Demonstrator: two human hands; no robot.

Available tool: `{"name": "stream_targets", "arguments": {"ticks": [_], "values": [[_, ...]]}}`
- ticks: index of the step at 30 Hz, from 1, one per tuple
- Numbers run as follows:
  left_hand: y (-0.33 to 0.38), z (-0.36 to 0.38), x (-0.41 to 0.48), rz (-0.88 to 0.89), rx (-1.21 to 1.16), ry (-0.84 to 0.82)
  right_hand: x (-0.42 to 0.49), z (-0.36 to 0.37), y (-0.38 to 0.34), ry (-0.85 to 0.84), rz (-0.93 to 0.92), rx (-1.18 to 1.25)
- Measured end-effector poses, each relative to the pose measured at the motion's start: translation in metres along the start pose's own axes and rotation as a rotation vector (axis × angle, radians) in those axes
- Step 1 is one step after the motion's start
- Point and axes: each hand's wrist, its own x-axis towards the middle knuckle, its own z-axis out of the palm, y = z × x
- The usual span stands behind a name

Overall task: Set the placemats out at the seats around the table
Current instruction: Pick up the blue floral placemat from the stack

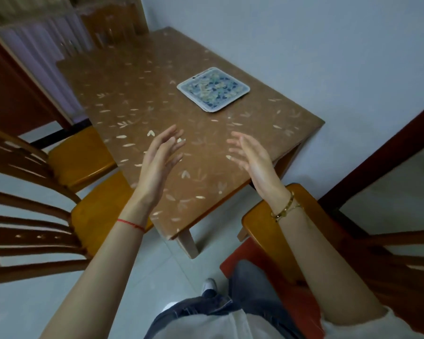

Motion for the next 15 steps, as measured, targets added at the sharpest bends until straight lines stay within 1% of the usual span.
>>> {"name": "stream_targets", "arguments": {"ticks": [6,15], "values": [[-0.009,0.035,0.074,0.008,-0.015,0.005,0.083,-0.026,-0.009,-0.004,0.004,-0.041],[-0.032,0.080,0.183,-0.016,-0.042,0.147,0.219,-0.074,-0.021,-0.119,-0.003,-0.153]]}}
